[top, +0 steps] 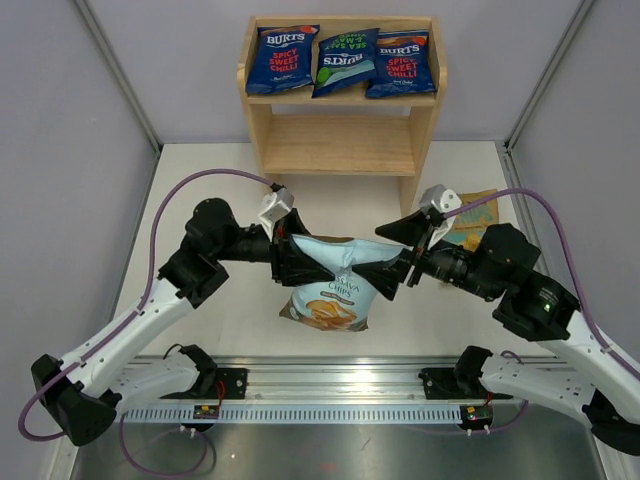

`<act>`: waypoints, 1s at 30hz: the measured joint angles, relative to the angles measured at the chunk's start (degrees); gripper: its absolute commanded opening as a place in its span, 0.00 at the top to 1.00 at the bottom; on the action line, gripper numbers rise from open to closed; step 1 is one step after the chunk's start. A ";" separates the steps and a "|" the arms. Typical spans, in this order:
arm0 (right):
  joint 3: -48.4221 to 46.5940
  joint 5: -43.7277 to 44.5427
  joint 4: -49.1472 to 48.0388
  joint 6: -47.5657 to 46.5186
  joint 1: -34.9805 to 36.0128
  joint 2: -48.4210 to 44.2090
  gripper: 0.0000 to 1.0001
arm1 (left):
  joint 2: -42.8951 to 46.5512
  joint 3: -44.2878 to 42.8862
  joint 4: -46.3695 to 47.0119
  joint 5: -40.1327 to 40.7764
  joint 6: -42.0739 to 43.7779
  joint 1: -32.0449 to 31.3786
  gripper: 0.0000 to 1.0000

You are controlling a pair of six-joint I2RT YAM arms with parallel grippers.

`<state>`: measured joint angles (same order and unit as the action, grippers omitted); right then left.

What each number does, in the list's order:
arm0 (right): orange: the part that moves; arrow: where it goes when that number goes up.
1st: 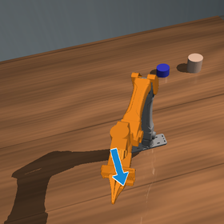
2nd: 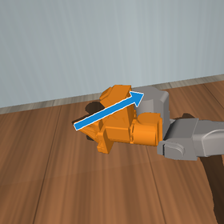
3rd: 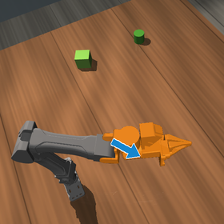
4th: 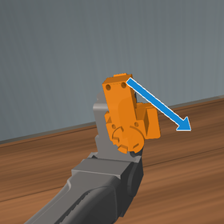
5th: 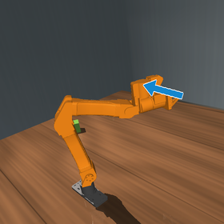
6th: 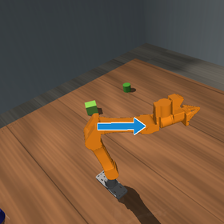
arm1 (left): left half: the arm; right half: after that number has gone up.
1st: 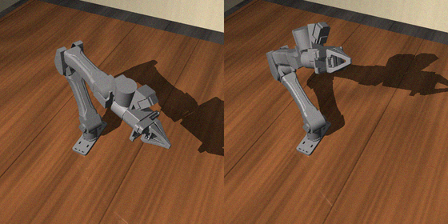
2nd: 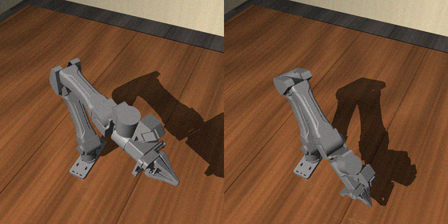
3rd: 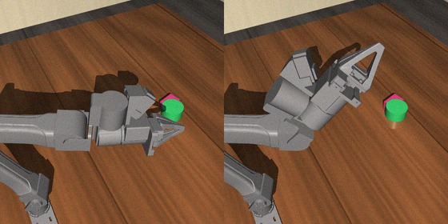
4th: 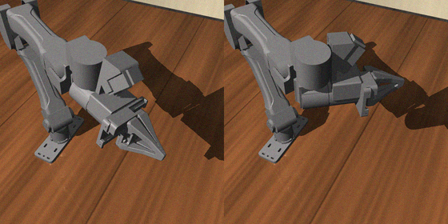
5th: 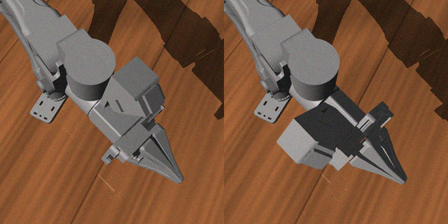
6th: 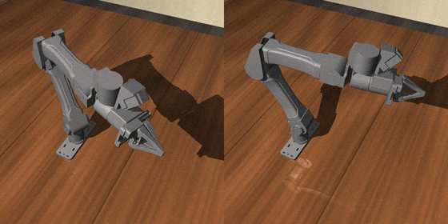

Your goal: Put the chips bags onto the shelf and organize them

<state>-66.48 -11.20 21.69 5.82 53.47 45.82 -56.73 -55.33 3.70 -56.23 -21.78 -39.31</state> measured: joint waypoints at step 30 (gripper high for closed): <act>34.69 -0.50 -47.41 33.70 0.00 -5.77 0.01 | 14.29 10.40 23.45 46.66 -37.77 3.78 0.80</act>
<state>-31.79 -11.70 -25.71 39.53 53.47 40.05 -42.44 -44.93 27.16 -9.56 -59.55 -35.53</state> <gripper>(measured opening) 0.993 0.455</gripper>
